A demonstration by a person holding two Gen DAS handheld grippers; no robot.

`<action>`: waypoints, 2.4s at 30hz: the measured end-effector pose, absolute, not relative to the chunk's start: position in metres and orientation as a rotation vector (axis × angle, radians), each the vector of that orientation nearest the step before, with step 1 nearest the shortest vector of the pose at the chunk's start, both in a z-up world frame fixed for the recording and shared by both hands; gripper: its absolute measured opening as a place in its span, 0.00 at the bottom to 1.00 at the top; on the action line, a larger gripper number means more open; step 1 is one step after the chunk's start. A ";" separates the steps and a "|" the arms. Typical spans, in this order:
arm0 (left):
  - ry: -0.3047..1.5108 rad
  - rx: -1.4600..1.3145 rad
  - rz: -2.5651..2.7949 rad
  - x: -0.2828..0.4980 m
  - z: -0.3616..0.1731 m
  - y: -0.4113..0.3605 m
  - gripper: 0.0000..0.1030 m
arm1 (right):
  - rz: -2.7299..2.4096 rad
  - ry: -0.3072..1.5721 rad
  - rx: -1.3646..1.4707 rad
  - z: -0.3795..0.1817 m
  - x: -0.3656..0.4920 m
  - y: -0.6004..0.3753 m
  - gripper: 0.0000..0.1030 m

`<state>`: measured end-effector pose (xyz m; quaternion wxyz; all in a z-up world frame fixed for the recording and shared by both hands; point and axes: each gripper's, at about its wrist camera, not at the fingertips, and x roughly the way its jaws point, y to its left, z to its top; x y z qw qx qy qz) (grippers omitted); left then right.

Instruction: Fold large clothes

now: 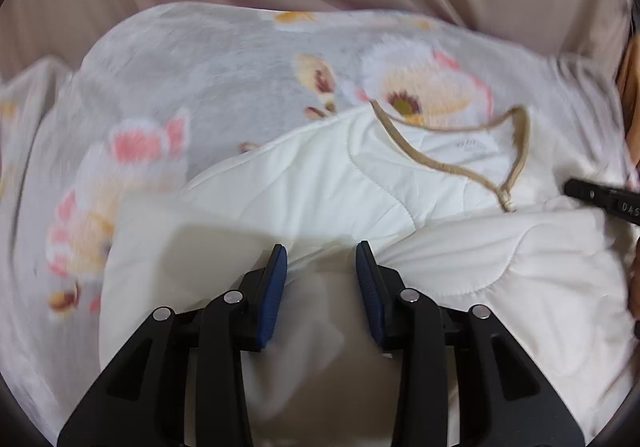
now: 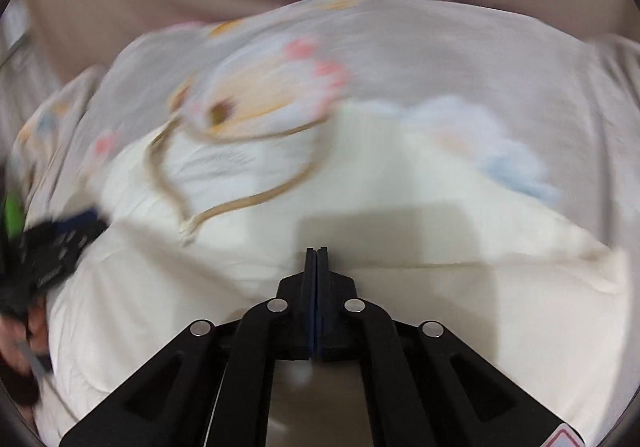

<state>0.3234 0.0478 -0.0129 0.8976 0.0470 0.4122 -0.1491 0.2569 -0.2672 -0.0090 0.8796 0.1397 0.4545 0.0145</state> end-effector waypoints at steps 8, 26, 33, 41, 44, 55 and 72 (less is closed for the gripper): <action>0.841 0.170 -0.259 0.284 -0.011 0.074 0.46 | -0.062 0.921 0.345 -0.005 0.180 -0.314 0.02; 0.996 -0.181 -0.366 0.053 -0.020 0.204 0.79 | -0.033 0.844 0.421 -0.004 -0.156 -0.304 0.74; 1.028 -0.389 -0.404 0.000 -0.039 0.220 0.80 | 0.013 0.846 0.606 -0.044 -0.207 -0.303 0.75; 1.006 -0.288 -0.399 -0.028 -0.044 0.199 0.76 | 0.101 0.790 0.605 -0.043 -0.203 -0.276 0.73; 1.006 -0.305 -0.397 -0.030 -0.045 0.201 0.65 | 0.101 0.771 0.610 -0.043 -0.201 -0.271 0.56; 0.850 -0.325 -0.512 -0.059 -0.003 0.209 0.15 | 0.141 0.558 0.636 -0.006 -0.229 -0.277 0.07; 0.325 -0.384 -0.641 -0.075 0.142 0.214 0.17 | 0.120 0.033 0.506 0.132 -0.252 -0.282 0.05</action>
